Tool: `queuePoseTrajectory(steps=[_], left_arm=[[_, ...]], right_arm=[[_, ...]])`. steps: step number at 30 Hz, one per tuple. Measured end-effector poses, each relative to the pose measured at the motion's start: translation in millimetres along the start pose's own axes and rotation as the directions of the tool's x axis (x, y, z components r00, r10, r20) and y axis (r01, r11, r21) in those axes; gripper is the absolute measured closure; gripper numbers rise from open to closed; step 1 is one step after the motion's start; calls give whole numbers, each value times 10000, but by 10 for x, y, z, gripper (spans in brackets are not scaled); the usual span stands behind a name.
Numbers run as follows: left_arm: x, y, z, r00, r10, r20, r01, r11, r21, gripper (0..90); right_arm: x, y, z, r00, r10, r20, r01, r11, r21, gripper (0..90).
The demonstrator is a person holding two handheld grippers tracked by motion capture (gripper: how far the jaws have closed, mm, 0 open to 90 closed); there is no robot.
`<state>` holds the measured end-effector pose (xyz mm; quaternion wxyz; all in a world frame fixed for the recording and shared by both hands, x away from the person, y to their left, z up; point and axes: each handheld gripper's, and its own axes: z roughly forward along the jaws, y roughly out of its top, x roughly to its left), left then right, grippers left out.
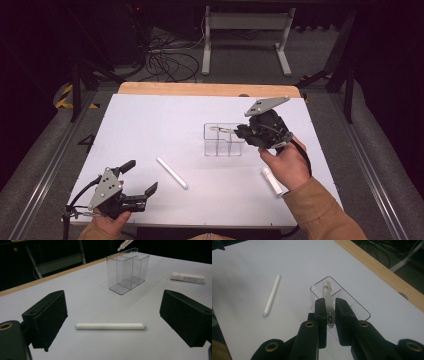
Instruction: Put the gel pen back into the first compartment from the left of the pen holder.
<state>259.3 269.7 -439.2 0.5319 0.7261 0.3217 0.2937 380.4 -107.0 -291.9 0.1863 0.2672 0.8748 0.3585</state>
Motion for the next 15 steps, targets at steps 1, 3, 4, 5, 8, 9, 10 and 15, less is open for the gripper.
queuePoseTrajectory(steps=[1, 3, 4, 5, 8, 9, 10, 15], left_arm=[[-1, 0, 1, 10000, -2, 0, 2, 10000, -2, 82], [-1, 0, 1, 10000, 4, -5, -4, 10000, 2, 82], [-2, 0, 2, 10000, 8, -5, -8, 10000, 4, 82], [-3, 0, 2, 10000, 10, -4, -10, 10000, 6, 82], [-2, 0, 1, 10000, 4, -2, -4, 10000, 2, 82], [0, 0, 0, 10000, 9, -11, -9, 10000, -1, 82], [1, 0, 0, 10000, 4, -6, -4, 10000, 2, 82], [9, 0, -4, 10000, 23, 10, -23, 10000, -2, 82]], right_arm=[[-5, 1, 5, 10000, 4, -1, -4, 10000, 1, 813], [-16, 7, 20, 10000, 33, -7, -33, 10000, 28, 813], [-22, 13, 32, 10000, 55, -17, -55, 10000, 66, 812], [-30, 21, 48, 10000, 60, -36, -60, 9999, 90, 813], [-48, 50, 103, 10000, 72, -49, -71, 9997, 214, 813], [-52, 61, 124, 10000, 60, -52, -58, 9996, 267, 813], [-54, 73, 147, 9999, 72, -69, -70, 9995, 311, 813], [-63, 125, 257, 10000, -9, -67, 12, 9985, 549, 812]])
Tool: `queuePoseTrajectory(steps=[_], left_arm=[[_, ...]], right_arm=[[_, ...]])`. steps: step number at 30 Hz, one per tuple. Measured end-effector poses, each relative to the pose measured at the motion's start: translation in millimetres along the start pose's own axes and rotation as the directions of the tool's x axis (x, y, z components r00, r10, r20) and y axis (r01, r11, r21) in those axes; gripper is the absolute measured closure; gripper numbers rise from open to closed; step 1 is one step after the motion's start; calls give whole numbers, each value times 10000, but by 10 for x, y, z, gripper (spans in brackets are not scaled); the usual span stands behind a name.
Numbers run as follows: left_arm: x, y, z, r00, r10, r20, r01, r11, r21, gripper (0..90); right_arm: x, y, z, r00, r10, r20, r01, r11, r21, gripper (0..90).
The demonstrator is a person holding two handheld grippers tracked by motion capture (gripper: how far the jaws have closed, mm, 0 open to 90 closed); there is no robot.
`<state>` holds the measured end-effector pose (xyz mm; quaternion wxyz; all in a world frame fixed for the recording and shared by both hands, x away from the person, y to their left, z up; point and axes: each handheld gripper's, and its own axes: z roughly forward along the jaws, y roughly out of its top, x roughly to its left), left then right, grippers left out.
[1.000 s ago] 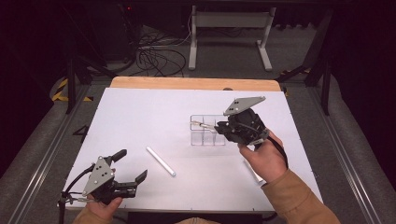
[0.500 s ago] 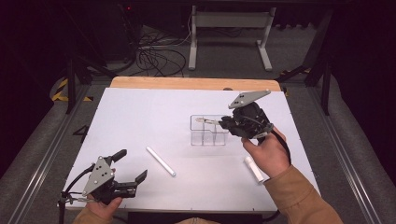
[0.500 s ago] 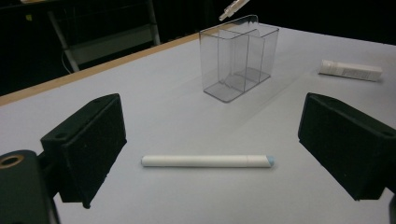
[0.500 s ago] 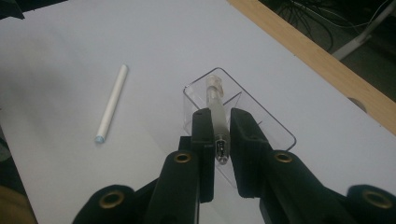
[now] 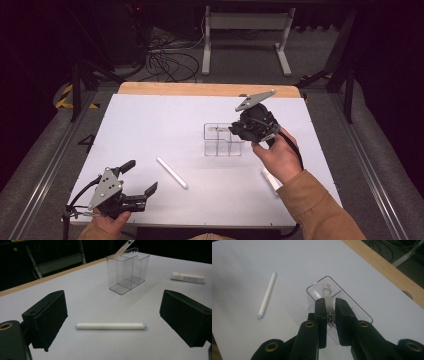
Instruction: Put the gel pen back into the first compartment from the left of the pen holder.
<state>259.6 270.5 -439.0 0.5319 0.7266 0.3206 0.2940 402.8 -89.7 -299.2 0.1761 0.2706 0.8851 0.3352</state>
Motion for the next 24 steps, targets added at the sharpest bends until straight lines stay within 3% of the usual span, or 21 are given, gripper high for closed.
queuePoseTrajectory(steps=[13, 15, 16, 20, 24], left_arm=[[2, 1, -2, 10000, -5, 0, 5, 10000, -3, 82], [0, 1, -5, 10000, -22, -27, 21, 10000, -13, 82], [2, 0, -7, 10000, -33, -33, 33, 10000, -22, 82], [10, 0, -8, 10000, -36, -62, 36, 10000, -24, 82], [2, 3, -10, 10000, -39, -56, 39, 10000, -34, 82]], right_arm=[[-15, 95, 263, 10000, 62, 0, -62, 9993, 368, 794], [-18, 94, 291, 9999, 149, 30, -149, 9998, 142, 604], [-11, 89, 290, 9998, 187, 115, -186, 9998, -96, 561], [7, 56, 248, 9991, 187, 388, -169, 9989, -447, 435], [7, 12, 180, 9988, 397, 286, -371, 9958, -839, 349]])
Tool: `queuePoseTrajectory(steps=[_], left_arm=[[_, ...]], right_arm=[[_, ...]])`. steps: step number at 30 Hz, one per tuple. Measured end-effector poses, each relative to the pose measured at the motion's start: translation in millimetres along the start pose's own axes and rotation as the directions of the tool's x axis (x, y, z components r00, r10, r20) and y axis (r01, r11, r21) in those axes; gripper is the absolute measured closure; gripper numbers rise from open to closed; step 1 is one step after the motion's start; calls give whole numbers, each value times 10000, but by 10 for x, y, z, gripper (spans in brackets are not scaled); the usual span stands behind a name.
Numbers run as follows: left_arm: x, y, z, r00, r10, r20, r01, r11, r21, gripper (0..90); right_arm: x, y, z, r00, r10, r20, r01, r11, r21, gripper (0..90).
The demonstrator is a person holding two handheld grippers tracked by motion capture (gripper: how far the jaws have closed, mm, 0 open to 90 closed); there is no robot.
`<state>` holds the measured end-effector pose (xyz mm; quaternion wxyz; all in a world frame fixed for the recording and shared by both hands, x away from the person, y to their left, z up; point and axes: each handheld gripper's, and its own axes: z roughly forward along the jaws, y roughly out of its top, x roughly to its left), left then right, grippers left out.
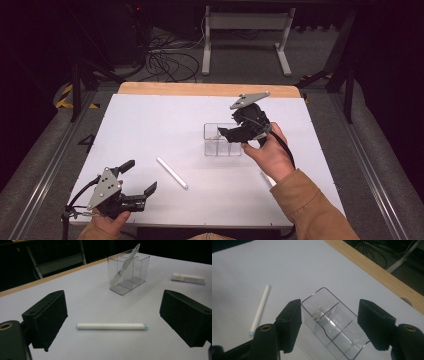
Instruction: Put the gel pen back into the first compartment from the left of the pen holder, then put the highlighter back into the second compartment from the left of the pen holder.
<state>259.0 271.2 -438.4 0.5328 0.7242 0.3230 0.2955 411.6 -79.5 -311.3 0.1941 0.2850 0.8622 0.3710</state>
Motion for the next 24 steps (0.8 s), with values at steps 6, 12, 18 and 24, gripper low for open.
queuePoseTrajectory(steps=[6, 12, 18, 24], left_arm=[[13, 1, -13, 10000, -72, -53, 71, 10000, -58, 82], [23, 2, -33, 9999, -44, -97, 43, 9999, -96, 82], [31, 6, -46, 9999, -32, -135, 30, 9999, -120, 82], [37, 2, -56, 9998, -47, -193, 44, 9999, -144, 82]], right_arm=[[75, -112, -123, 9979, 169, -626, -225, 9957, -900, 283], [225, -197, -178, 9963, -27, -863, -104, 9885, -1509, 289], [332, -210, -191, 9940, -207, -1075, 13, 9841, -1777, 306], [453, -258, -127, 9924, -405, -1163, 181, 9822, -1870, 312]])
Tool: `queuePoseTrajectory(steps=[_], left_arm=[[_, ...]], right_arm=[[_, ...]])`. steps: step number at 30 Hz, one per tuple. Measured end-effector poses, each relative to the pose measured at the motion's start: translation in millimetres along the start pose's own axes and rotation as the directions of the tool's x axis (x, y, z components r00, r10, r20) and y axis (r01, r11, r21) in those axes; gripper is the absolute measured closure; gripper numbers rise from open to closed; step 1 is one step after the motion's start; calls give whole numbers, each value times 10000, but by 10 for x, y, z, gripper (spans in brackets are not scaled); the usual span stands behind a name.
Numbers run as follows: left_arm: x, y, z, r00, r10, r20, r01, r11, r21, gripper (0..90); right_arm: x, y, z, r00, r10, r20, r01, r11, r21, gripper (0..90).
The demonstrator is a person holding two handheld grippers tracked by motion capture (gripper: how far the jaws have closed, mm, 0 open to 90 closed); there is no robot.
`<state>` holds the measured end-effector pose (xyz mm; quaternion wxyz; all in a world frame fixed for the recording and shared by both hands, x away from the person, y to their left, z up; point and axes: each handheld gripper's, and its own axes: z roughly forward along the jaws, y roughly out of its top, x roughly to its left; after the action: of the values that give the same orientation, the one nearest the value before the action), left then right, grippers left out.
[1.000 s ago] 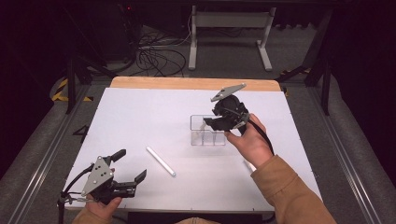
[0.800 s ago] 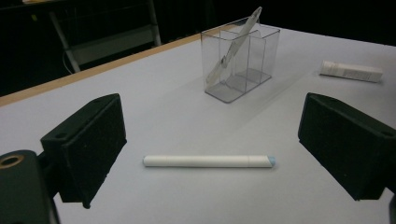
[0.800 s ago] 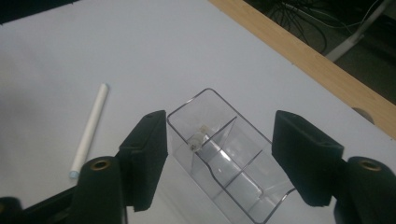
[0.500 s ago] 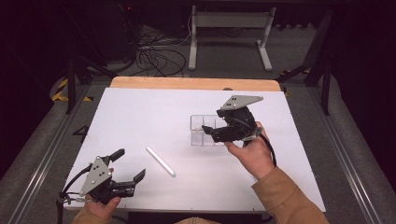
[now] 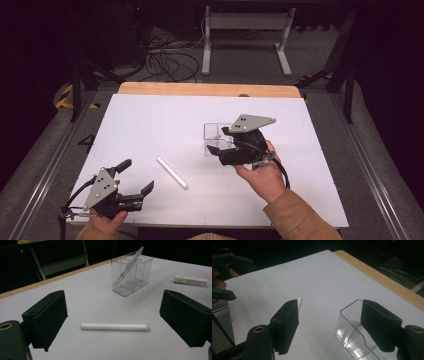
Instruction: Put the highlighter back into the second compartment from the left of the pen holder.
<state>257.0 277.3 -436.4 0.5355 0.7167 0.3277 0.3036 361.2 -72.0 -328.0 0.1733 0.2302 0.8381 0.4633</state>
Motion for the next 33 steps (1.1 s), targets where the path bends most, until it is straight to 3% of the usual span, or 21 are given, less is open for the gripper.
queuePoseTrajectory(steps=[22, 33], left_arm=[[2, -5, -39, 9999, 1, -138, -2, 9999, -110, 82], [21, -2, -65, 9998, -166, -141, 163, 9997, -208, 79]], right_arm=[[131, -58, 145, 9988, -201, -436, 197, 9998, -99, 331], [252, -192, 345, 9955, -139, -940, 129, 9999, -107, 362]])
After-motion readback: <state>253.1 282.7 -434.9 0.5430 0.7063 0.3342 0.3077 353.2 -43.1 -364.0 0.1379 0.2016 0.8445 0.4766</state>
